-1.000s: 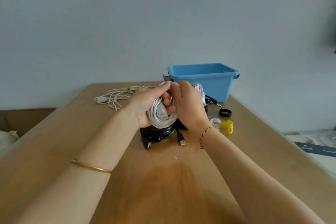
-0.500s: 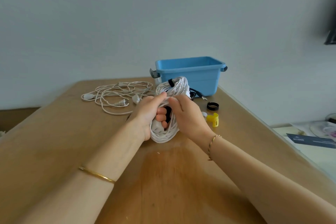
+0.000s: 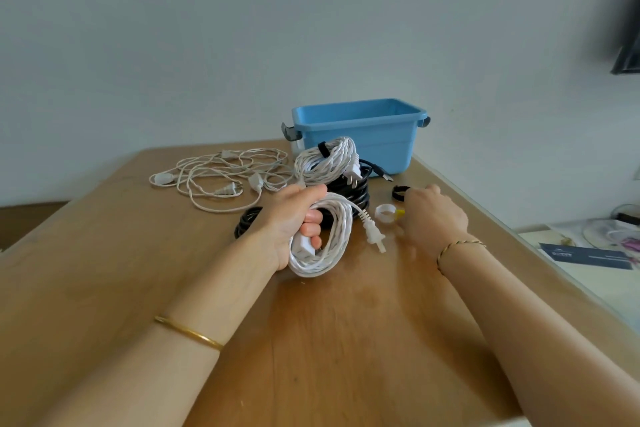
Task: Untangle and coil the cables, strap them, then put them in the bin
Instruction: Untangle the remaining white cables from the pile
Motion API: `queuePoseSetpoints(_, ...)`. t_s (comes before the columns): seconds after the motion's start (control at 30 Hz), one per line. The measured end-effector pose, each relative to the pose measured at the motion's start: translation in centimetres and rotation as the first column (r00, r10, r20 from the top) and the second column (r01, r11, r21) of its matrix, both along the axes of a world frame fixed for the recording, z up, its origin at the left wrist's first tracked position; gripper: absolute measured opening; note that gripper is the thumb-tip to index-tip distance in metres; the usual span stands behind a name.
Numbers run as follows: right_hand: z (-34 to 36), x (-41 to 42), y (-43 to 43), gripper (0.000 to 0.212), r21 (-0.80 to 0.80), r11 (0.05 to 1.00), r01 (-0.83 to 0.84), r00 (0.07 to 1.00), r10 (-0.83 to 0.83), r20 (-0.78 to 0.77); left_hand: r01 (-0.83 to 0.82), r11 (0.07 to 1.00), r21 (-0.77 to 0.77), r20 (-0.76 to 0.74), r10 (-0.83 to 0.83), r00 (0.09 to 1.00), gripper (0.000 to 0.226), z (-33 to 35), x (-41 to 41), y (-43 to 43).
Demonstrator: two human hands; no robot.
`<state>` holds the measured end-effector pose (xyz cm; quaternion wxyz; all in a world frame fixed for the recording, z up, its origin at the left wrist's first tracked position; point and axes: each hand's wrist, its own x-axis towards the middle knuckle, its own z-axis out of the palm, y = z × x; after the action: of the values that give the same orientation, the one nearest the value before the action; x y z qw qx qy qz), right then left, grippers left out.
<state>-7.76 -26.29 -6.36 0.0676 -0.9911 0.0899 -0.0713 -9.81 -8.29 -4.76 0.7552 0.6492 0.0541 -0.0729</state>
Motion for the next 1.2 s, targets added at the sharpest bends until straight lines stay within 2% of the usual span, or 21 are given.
queuePoseSetpoints(0.03, 0.0, 0.1, -0.1, 0.006, 0.008, 1.000, 0.000, 1.000, 0.000, 0.017, -0.001, 1.000, 0.001, 0.004, 0.001, 1.000, 0.015, 0.1, -0.1, 0.1)
queuePoseSetpoints(0.1, 0.1, 0.1, -0.3, 0.022, 0.017, 1.000, 0.006, 0.999, -0.007, 0.035, -0.004, 1.000, 0.003, 0.013, 0.004, 1.000, 0.019, 0.3, -0.2, 0.4)
queuePoseSetpoints(0.17, 0.5, -0.1, -0.6, 0.030, 0.007, 1.000, 0.024, 0.995, -0.024, 0.092, -0.013, 1.000, 0.015, 0.031, 0.012, 0.999, 0.022, 0.4, -0.3, 0.8)
queuePoseSetpoints(0.27, 1.5, -0.8, -1.1, 0.019, 0.002, 1.000, 0.010, 0.975, -0.010, 0.224, -0.034, 0.999, 0.001, 0.046, 0.034, 0.998, 0.022, 0.6, -0.3, 1.5)
queuePoseSetpoints(0.33, 2.0, -1.4, -1.0, 0.008, 0.073, 0.995, -0.063, 0.960, 0.040, 0.278, -0.041, 0.999, -0.007, 0.060, 0.042, 0.997, 0.023, 0.8, -0.2, 2.1)
queuePoseSetpoints(0.5, 1.8, -2.1, 0.5, 0.004, 0.291, 0.914, -0.284, 0.935, 0.197, 0.294, -0.069, 0.997, 0.025, 0.119, 0.066, 0.991, 0.024, 1.5, 0.0, 3.4)
queuePoseSetpoints(0.57, 1.5, -2.0, 1.0, 0.009, 0.250, 0.926, -0.284, 0.938, 0.215, 0.272, -0.066, 0.997, 0.042, 0.139, 0.060, 0.989, 0.024, 1.7, 0.0, 4.0)
queuePoseSetpoints(0.7, 0.3, -1.6, 2.0, 0.020, 0.092, 0.959, -0.270, 0.959, 0.259, 0.116, -0.051, 0.998, 0.048, 0.131, 0.044, 0.990, 0.025, 1.7, -0.1, 4.3)
queuePoseSetpoints(0.8, -0.4, -1.5, 2.5, 0.026, 0.018, 0.954, -0.299, 0.950, 0.296, 0.098, -0.048, 0.998, 0.042, 0.128, 0.042, 0.991, 0.023, 1.9, 0.0, 4.1)
queuePoseSetpoints(0.9, -0.5, -1.7, 2.7, 0.020, -0.043, 0.952, -0.303, 0.949, 0.306, 0.078, -0.049, 0.998, 0.030, 0.125, 0.045, 0.991, 0.022, 1.9, 0.1, 4.0)
queuePoseSetpoints(1.0, -1.1, -1.5, 2.9, 0.019, -0.017, 0.953, -0.303, 0.951, 0.303, 0.063, -0.041, 0.999, 0.019, 0.118, 0.039, 0.992, 0.022, 2.0, 0.1, 3.9)
queuePoseSetpoints(1.2, -1.8, -0.7, 2.4, 0.008, -0.044, 0.969, -0.244, 0.960, 0.247, 0.133, -0.046, 0.999, 0.020, 0.111, 0.043, 0.993, 0.019, 2.3, 0.2, 3.8)
